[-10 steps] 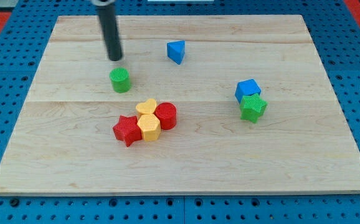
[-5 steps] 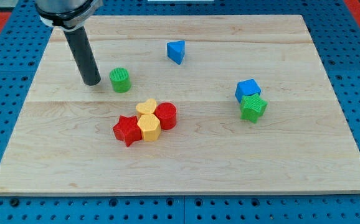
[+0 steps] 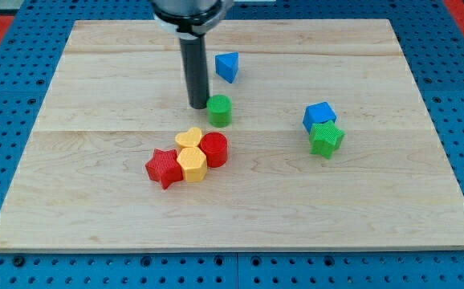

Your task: Move the green circle to the left side of the green star

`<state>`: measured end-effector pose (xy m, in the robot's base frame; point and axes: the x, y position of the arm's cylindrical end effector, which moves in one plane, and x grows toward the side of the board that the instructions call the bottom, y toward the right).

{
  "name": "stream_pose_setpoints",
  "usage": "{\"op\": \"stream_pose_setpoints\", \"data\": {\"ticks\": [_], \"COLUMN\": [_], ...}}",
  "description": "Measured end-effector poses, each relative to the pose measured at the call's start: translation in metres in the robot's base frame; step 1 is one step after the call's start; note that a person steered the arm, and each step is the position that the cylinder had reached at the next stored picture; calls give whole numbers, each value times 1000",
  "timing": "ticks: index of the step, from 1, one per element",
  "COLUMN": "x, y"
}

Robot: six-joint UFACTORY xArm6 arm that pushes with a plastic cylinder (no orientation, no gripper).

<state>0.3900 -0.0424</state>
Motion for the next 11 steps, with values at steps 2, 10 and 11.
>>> {"op": "stream_pose_setpoints", "data": {"ticks": [2, 10, 11], "x": [25, 80, 80], "y": [37, 64, 74]}}
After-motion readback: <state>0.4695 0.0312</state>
